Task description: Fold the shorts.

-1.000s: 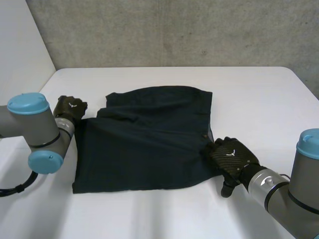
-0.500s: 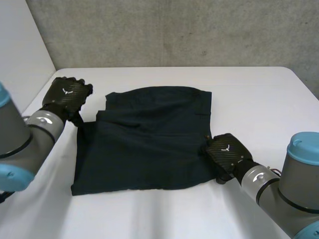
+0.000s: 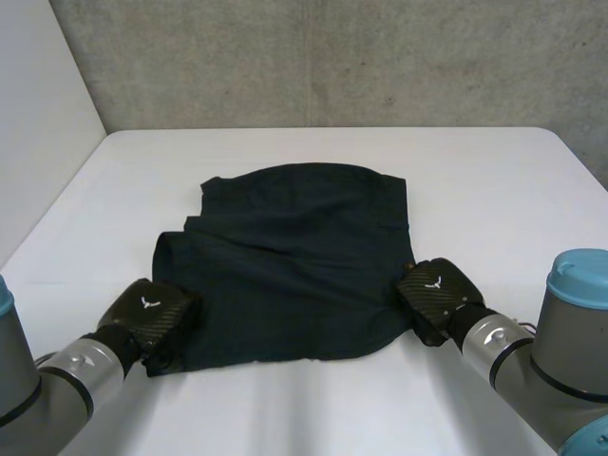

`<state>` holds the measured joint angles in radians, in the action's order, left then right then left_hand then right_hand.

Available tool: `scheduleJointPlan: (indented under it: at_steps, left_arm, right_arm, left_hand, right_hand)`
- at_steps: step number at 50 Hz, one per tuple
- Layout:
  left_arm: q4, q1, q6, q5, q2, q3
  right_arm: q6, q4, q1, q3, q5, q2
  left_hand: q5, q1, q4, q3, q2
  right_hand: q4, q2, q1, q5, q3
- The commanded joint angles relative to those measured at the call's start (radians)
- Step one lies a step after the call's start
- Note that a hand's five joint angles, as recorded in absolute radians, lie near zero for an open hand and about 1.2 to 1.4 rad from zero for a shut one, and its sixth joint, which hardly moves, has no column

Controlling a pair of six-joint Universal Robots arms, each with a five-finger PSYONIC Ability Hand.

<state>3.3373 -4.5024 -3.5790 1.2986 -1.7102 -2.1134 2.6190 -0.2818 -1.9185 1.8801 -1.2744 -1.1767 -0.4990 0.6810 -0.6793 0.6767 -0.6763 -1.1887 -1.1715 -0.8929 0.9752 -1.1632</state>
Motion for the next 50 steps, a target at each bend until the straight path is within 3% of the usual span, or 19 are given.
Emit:
scheduleJointPlan:
  at_steps: [1,9,11,14,20,29,36,42,45,50]
  left_arm:
    - [0.037,0.0,-0.001,0.024,-0.068,0.026]
    - [0.031,0.011,-0.02,0.042,-0.138,0.043]
    - [0.03,0.017,-0.026,0.047,-0.138,0.039]
    - [0.016,0.023,-0.034,0.062,-0.129,0.035]
    - [-0.079,0.038,-0.069,0.146,-0.022,0.038]
    - [-0.332,0.042,-0.168,0.159,0.248,0.033]
    - [-0.506,0.091,-0.225,0.157,0.362,0.039]
    - [-0.495,0.117,-0.236,0.16,0.359,0.055]
    - [-0.452,0.12,-0.248,0.162,0.325,0.087]
    - [-0.282,0.117,-0.258,0.175,0.123,0.206]
  right_arm:
    - [-0.001,0.024,-0.001,0.008,0.0,-0.003]
    - [-0.001,0.024,0.003,0.014,-0.005,-0.018]
    - [-0.001,0.024,0.003,0.016,-0.005,-0.023]
    - [-0.001,0.026,0.003,0.016,-0.006,-0.038]
    - [-0.008,0.088,0.003,0.008,-0.01,-0.109]
    - [-0.089,0.51,0.003,-0.062,0.018,-0.268]
    - [-0.275,0.82,0.01,-0.101,0.007,-0.308]
    - [-0.315,0.964,0.03,-0.15,0.026,-0.323]
    - [-0.309,0.957,0.052,-0.191,0.044,-0.31]
    - [-0.245,0.856,0.085,-0.277,0.053,-0.216]
  left_hand:
    - [-0.189,0.181,-0.183,0.186,-0.186]
    - [-0.206,0.199,-0.201,0.203,-0.204]
    - [-0.32,0.313,-0.314,0.317,-0.317]
    - [-0.701,0.694,-0.696,0.698,-0.699]
    - [-0.723,0.715,-0.717,0.72,-0.72]
    - [-0.723,0.715,-0.717,0.72,-0.72]
    - [-0.723,0.715,-0.717,0.72,-0.72]
    - [-0.723,0.715,-0.717,0.72,-0.72]
    - [-0.723,0.715,-0.717,0.72,-0.72]
    - [-0.723,0.715,-0.717,0.72,-0.72]
  right_hand:
    - [-0.208,-0.225,-0.503,0.247,-0.233]
    - [-0.208,-0.225,-0.503,0.247,-0.233]
    - [-0.208,-0.225,-0.503,0.247,-0.233]
    - [-0.208,-0.225,-0.503,0.247,-0.233]
    - [-0.208,-0.225,-0.503,0.247,-0.233]
    - [-0.208,-0.225,-0.503,0.247,-0.233]
    - [-0.208,-0.225,-0.503,0.247,-0.233]
    - [-0.208,-0.225,-0.503,0.247,-0.233]
    - [-0.208,-0.225,-0.503,0.247,-0.233]
    - [-0.208,-0.225,-0.503,0.247,-0.233]
